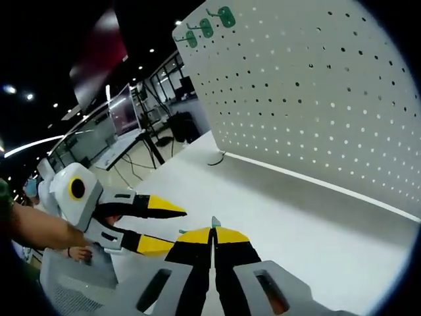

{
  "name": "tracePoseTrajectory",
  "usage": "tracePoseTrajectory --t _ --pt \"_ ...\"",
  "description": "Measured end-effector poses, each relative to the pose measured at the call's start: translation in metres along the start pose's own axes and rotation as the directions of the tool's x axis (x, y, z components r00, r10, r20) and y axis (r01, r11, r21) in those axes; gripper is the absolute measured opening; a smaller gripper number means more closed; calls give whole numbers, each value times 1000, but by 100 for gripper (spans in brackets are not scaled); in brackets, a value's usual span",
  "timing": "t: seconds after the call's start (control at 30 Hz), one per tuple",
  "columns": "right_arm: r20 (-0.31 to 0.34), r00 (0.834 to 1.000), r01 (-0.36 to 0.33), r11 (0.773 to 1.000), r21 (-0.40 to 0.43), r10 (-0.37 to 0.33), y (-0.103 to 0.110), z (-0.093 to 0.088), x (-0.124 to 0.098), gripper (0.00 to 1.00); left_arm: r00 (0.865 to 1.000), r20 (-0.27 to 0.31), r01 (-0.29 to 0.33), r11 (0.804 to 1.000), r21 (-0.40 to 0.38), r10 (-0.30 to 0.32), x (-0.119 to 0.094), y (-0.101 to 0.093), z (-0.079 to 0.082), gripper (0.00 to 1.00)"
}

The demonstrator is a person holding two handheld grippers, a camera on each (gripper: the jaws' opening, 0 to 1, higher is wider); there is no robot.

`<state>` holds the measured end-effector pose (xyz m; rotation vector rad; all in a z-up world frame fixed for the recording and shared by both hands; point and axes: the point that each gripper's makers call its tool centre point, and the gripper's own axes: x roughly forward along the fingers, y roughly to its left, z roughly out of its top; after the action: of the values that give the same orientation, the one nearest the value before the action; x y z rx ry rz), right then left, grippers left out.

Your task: Insert the hook assembly into the mounting plate slot until the hook locks in place.

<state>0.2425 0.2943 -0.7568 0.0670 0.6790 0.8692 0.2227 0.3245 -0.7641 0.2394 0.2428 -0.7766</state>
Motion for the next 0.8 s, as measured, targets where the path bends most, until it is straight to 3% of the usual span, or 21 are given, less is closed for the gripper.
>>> tracePoseTrajectory --t 0.23,0.8 --pt "7 999 -34 999 9 34 16 7 -2 0 1000 19 -1 1000 9 1 2 2 5 22" --pt "16 998 -60 998 37 59 28 14 -2 0 997 78 -11 1000 19 10 0 6 18 9"
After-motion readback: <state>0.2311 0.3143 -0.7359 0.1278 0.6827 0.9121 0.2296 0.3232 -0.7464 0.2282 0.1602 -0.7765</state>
